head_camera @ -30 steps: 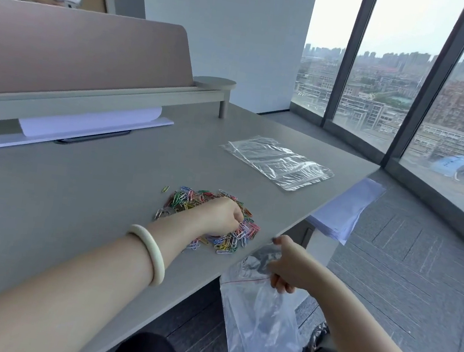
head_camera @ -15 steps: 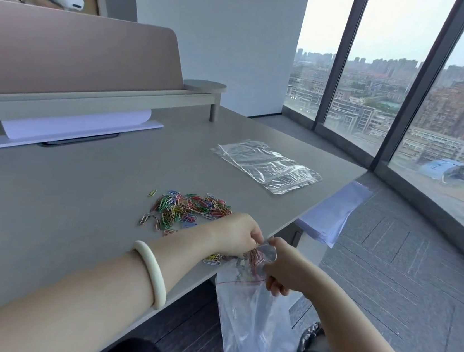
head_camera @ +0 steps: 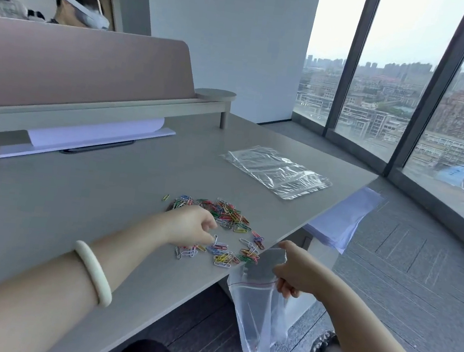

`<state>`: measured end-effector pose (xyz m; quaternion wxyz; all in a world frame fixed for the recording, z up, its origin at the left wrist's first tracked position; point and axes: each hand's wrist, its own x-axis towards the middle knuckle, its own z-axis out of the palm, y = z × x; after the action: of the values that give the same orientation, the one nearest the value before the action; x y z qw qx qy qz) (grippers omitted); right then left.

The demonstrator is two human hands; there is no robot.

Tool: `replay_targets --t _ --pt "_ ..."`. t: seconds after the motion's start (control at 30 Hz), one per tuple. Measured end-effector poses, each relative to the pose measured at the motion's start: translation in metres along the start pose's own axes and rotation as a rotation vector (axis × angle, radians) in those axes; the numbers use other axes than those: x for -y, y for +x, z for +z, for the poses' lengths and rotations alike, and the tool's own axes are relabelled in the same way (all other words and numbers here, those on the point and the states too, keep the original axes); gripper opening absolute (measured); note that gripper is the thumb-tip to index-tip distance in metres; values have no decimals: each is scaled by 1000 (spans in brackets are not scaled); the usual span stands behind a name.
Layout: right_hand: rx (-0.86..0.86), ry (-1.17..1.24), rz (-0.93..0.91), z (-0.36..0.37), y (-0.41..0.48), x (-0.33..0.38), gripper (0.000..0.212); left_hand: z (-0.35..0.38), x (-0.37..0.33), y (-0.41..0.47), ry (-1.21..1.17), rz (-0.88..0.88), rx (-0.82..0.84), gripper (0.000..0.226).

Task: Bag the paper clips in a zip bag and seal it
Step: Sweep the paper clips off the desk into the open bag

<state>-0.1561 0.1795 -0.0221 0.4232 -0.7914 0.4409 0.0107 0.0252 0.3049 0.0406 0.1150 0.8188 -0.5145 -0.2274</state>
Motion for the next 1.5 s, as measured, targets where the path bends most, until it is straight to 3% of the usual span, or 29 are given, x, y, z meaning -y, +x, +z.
replay_targets --t 0.2,0.5,0.7,0.8,0.9,1.03,1.17,1.33,1.5 --pt "6 -10 -19 6 -6 6 38 18 -4 -7 130 49 7 65" --pt "2 13 -21 5 -15 9 42 33 -19 9 76 78 -104 43" --pt "15 11 -30 3 -20 13 58 46 -53 16 138 201 -28 42" --pt "27 33 -16 -3 -22 13 52 43 -58 16 147 256 34 44" --pt "114 102 8 -7 -26 15 46 30 -57 24 78 246 -41 38" --pt "65 158 54 -9 -17 10 45 30 -55 44 108 219 -115 40" --pt "9 122 23 -8 -10 6 59 46 -50 56 156 222 -97 31" --pt "-7 65 -26 -9 -9 3 70 48 -49 54 92 246 -108 45" --pt "-6 54 -44 -8 -11 5 73 52 -54 45 45 274 -11 46"
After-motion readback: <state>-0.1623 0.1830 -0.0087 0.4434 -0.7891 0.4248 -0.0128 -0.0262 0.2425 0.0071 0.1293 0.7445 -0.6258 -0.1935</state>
